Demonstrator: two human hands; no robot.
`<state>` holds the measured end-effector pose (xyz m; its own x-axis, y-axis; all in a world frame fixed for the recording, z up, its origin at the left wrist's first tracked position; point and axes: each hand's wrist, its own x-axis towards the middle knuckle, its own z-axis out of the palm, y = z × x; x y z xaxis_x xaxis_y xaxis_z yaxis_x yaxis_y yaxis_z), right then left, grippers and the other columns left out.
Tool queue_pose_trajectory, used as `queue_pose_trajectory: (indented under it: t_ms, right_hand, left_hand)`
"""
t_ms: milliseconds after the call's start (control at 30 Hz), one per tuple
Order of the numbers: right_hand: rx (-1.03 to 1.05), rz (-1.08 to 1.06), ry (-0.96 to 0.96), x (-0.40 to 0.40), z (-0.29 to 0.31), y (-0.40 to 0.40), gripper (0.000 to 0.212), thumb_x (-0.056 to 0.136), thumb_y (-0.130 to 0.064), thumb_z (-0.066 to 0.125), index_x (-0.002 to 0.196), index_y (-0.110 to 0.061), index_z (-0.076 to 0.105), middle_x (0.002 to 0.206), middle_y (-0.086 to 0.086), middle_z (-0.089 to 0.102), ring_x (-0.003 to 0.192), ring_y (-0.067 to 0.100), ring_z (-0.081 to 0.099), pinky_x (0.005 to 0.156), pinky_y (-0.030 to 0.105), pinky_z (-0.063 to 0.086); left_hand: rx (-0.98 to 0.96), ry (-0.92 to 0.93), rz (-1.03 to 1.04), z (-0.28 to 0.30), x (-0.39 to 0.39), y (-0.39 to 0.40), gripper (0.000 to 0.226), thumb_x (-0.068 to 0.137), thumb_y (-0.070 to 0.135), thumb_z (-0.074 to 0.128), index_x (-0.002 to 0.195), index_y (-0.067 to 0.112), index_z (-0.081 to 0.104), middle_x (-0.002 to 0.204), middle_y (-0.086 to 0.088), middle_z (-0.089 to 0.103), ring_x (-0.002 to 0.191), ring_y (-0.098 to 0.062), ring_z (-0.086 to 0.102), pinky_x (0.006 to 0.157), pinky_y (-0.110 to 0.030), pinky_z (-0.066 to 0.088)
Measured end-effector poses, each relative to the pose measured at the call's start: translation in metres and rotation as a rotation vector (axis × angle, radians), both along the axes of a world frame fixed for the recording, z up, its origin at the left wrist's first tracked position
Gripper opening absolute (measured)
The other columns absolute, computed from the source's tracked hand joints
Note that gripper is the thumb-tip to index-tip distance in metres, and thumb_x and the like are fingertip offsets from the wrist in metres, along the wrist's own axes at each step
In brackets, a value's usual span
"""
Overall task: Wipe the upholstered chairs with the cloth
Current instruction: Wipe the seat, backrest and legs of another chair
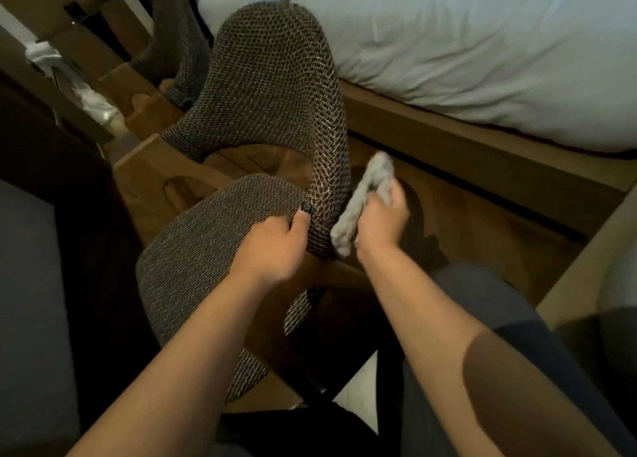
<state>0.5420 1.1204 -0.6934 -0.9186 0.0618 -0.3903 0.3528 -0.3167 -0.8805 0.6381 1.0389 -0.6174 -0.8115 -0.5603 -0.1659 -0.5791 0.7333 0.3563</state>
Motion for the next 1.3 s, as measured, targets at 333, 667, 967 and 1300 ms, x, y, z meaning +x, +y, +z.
queue_pose_trajectory:
  t_ms: [333, 667, 967, 1300]
  right_hand:
    - [0.204, 0.110, 0.706, 0.004, 0.013, -0.007, 0.042, 0.085, -0.003, 0.047, 0.122, -0.015, 0.063, 0.137, 0.020, 0.044, 0.127, 0.029, 0.046, 0.102, 0.019, 0.035]
    - [-0.254, 0.134, -0.067, -0.016, 0.004, 0.012, 0.045, 0.089, 0.003, 0.046, 0.121, -0.023, 0.063, 0.111, -0.009, 0.060, 0.088, -0.003, 0.061, 0.082, 0.016, 0.052]
    - [-0.017, 0.270, 0.339, -0.032, 0.001, -0.004, 0.041, 0.094, -0.012, 0.047, 0.129, -0.033, 0.053, 0.133, -0.008, 0.052, 0.121, 0.001, 0.048, 0.105, 0.027, 0.042]
    - [0.029, 0.287, 0.334, -0.086, 0.000, -0.021, 0.032, 0.095, -0.005, 0.050, 0.115, -0.028, 0.060, 0.108, -0.021, 0.063, 0.104, -0.007, 0.058, 0.093, 0.017, 0.047]
  left_hand:
    - [0.001, -0.057, -0.046, 0.006, -0.003, 0.005, 0.051, 0.103, 0.044, 0.023, 0.087, 0.008, 0.056, 0.091, -0.007, 0.057, 0.096, -0.029, 0.053, 0.083, -0.037, 0.038]
    - [0.174, -0.172, -0.058, 0.010, -0.008, -0.004, 0.054, 0.103, 0.045, 0.022, 0.125, 0.012, 0.059, 0.124, -0.002, 0.060, 0.115, -0.020, 0.053, 0.101, -0.035, 0.036]
    - [0.748, 0.286, 0.093, 0.008, -0.105, 0.005, 0.039, 0.103, 0.044, 0.022, 0.097, 0.029, 0.057, 0.082, 0.017, 0.067, 0.071, 0.005, 0.065, 0.065, -0.012, 0.051]
    - [0.700, 0.397, -0.016, -0.025, -0.121, -0.022, 0.082, 0.082, 0.072, 0.022, 0.153, 0.032, 0.016, 0.158, 0.012, 0.025, 0.143, -0.006, 0.025, 0.118, -0.038, 0.022]
